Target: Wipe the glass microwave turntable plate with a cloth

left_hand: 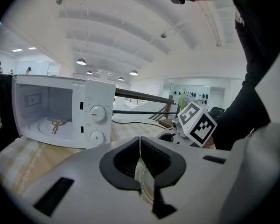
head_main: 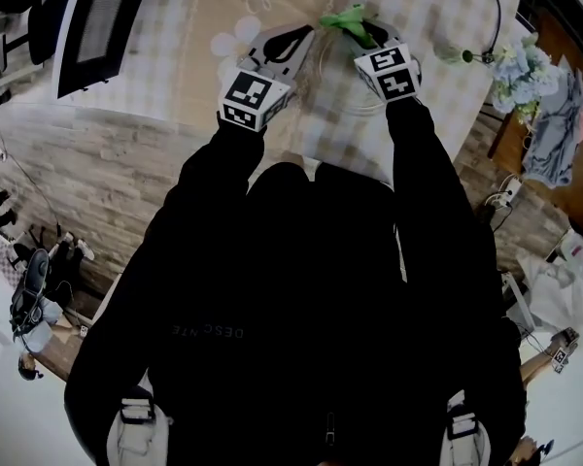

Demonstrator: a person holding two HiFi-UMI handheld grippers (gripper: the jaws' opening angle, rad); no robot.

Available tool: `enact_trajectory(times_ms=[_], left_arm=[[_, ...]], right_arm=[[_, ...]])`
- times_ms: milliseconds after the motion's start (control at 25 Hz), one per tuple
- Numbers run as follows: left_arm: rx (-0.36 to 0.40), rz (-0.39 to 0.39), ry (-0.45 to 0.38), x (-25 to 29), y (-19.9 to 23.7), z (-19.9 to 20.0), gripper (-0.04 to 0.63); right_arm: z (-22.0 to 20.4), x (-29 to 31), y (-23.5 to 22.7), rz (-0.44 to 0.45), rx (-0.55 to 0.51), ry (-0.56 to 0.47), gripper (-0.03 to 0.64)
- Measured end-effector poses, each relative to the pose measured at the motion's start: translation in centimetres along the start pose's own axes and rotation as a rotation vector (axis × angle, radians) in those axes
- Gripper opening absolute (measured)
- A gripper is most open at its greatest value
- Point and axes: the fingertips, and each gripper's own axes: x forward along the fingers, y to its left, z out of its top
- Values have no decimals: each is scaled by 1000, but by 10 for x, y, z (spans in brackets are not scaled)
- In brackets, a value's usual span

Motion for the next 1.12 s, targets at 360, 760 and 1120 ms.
enact_trajectory(times_ms=[360, 760, 1120], left_arm=[[-28, 36, 24, 1, 4, -15, 21], [-48, 53, 24, -9, 2, -22, 21], [-51, 66, 19, -18, 3, -25, 21]], right_arm=[[0, 28, -12, -31, -89, 31, 140], [-23, 47, 10, 14, -144, 117, 130], [-31, 44, 37, 85, -170, 140, 127]])
